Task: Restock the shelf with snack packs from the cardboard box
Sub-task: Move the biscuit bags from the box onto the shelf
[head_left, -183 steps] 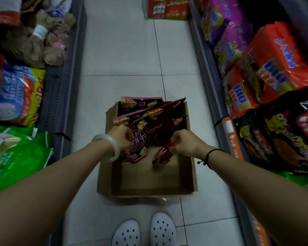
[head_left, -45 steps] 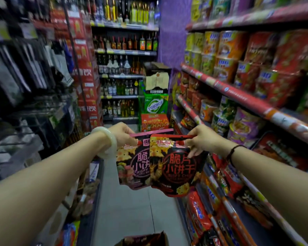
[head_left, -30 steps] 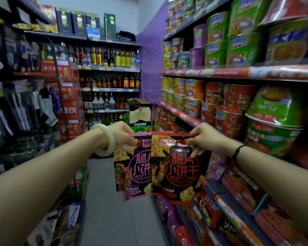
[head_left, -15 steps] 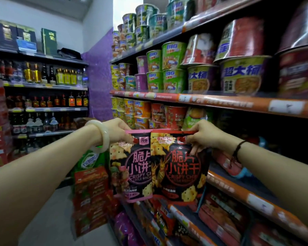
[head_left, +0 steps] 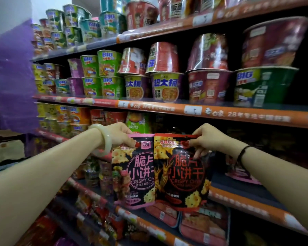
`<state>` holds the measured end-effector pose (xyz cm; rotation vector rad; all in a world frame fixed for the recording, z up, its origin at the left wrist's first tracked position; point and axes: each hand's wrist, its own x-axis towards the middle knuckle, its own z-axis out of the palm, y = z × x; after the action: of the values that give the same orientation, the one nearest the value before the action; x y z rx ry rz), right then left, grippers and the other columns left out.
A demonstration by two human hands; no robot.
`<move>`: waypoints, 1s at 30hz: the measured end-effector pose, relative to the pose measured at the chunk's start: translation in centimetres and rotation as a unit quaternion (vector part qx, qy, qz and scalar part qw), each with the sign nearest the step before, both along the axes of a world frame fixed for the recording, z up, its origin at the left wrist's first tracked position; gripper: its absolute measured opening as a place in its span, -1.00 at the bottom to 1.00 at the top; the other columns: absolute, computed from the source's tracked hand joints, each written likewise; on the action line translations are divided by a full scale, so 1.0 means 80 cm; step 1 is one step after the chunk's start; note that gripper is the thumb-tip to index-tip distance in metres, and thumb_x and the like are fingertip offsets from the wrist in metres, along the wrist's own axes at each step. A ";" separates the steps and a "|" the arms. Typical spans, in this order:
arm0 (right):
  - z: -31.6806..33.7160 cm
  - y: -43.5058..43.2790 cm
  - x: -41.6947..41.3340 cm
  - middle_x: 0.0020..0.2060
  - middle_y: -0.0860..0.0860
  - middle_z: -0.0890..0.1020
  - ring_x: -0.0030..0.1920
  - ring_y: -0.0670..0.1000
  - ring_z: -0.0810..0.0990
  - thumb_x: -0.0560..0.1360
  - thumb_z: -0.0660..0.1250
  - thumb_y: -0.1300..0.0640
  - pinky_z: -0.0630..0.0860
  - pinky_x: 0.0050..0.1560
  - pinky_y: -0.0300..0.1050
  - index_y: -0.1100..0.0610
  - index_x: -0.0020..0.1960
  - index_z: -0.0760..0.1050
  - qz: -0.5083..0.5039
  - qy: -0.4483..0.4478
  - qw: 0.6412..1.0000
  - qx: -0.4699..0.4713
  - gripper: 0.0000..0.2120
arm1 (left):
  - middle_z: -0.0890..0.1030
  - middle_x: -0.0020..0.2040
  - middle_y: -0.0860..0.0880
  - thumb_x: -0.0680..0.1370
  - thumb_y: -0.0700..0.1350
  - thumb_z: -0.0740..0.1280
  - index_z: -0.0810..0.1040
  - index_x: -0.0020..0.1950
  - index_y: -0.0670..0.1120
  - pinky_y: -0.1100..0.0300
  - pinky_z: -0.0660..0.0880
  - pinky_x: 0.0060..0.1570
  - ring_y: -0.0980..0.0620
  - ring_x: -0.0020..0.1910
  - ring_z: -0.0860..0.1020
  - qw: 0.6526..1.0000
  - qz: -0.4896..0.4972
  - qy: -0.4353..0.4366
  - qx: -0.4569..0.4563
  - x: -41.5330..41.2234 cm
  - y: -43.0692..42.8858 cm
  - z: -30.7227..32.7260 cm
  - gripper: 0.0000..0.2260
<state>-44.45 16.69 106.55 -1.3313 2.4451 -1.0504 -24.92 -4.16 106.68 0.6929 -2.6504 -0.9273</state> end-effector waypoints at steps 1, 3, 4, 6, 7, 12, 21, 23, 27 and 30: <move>0.001 0.014 -0.002 -0.49 0.17 0.60 -0.40 0.07 0.70 0.51 0.36 0.24 0.50 -0.52 -0.22 0.27 -0.25 0.51 -0.012 0.003 1.000 0.002 -0.82 | 0.45 -0.41 -0.12 0.47 -0.15 0.41 0.64 -0.08 -0.30 0.23 0.28 -0.46 0.00 -0.49 0.32 1.000 -0.012 0.006 -0.001 -0.009 0.005 -0.001 -0.80; 0.003 0.045 -0.006 -0.49 0.18 0.60 -0.39 0.08 0.70 0.52 0.35 0.25 0.50 -0.52 -0.22 0.29 -0.23 0.50 -0.040 0.009 0.999 0.003 -0.82 | 0.54 -0.37 -0.19 0.47 -0.15 0.42 0.68 -0.11 -0.24 0.21 0.37 -0.39 -0.01 -0.44 0.40 0.999 -0.042 0.011 -0.003 -0.030 0.021 -0.003 -0.85; 0.004 0.060 -0.009 -0.50 0.17 0.59 -0.39 0.08 0.70 0.52 0.35 0.25 0.50 -0.53 -0.22 0.29 -0.23 0.49 -0.054 0.011 0.998 0.004 -0.82 | 0.59 -0.30 -0.23 0.46 -0.14 0.42 0.70 -0.14 -0.18 0.15 0.40 -0.29 -0.03 -0.37 0.44 0.998 -0.058 0.012 0.000 -0.039 0.029 -0.003 -0.88; 0.006 0.091 -0.014 -0.50 0.15 0.60 -0.38 0.08 0.71 0.52 0.34 0.25 0.52 -0.52 -0.21 0.29 -0.22 0.48 -0.081 0.011 0.997 0.008 -0.83 | 0.59 -0.22 -0.22 0.44 -0.14 0.43 0.71 -0.19 -0.12 0.10 0.35 -0.18 -0.07 -0.26 0.43 0.996 -0.083 0.011 0.002 -0.059 0.052 -0.001 -0.92; 0.007 0.105 -0.017 -0.50 0.15 0.59 -0.38 0.08 0.71 0.52 0.33 0.25 0.52 -0.51 -0.21 0.29 -0.24 0.48 -0.094 0.011 0.995 0.010 -0.82 | 0.59 -0.25 -0.18 0.45 -0.16 0.43 0.70 -0.18 -0.15 0.14 0.35 -0.20 -0.06 -0.28 0.44 0.995 -0.095 0.014 0.005 -0.069 0.061 -0.001 -0.92; 0.012 0.176 -0.029 -0.49 0.15 0.60 -0.44 0.03 0.68 0.53 0.32 0.25 0.49 -0.54 -0.25 0.26 -0.27 0.49 -0.146 0.014 0.989 0.012 -0.79 | 0.70 -0.26 -0.08 0.46 -0.22 0.42 0.69 -0.11 -0.20 0.17 0.55 -0.16 0.00 -0.25 0.63 0.988 -0.149 0.026 0.015 -0.118 0.118 0.005 -0.92; 0.032 0.286 -0.063 -0.54 0.13 0.61 -0.46 -0.01 0.67 0.53 0.33 0.24 0.46 -0.56 -0.30 0.26 -0.28 0.46 -0.227 0.037 0.973 0.014 -0.78 | 0.63 -0.31 -0.07 0.46 -0.20 0.42 0.69 -0.24 -0.11 0.23 0.42 -0.26 0.00 -0.36 0.50 0.976 -0.212 0.045 0.013 -0.196 0.204 0.032 -0.91; 0.036 0.306 -0.073 -0.50 0.17 0.61 -0.44 0.02 0.68 0.53 0.32 0.24 0.49 -0.54 -0.29 0.26 -0.30 0.45 -0.237 0.044 0.970 0.010 -0.76 | 0.55 -0.29 -0.15 0.46 -0.18 0.42 0.69 -0.23 -0.11 0.18 0.34 -0.34 -0.02 -0.41 0.39 0.977 -0.209 0.043 0.006 -0.210 0.218 0.036 -0.92; 0.038 0.334 -0.092 -0.48 0.18 0.63 -0.46 0.00 0.68 0.52 0.34 0.24 0.49 -0.55 -0.28 0.26 -0.27 0.46 -0.257 0.056 0.965 0.000 -0.79 | 0.49 -0.39 -0.07 0.47 -0.16 0.42 0.70 -0.12 -0.16 0.28 0.22 -0.51 0.08 -0.54 0.27 0.978 -0.204 0.053 -0.002 -0.233 0.250 0.043 -0.90; 0.036 0.349 -0.104 -0.54 0.13 0.62 -0.45 0.00 0.68 0.52 0.35 0.25 0.53 -0.54 -0.26 0.27 -0.22 0.48 -0.270 0.063 0.961 -0.018 -0.84 | 0.60 -0.41 -0.03 0.47 -0.17 0.42 0.69 -0.09 -0.17 0.31 0.35 -0.49 0.11 -0.54 0.40 0.976 -0.206 0.068 0.001 -0.249 0.266 0.046 -0.90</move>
<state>-52.80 44.64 109.46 -0.7631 2.9890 -1.1466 -44.84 17.09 110.34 0.0676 -2.7155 -1.0330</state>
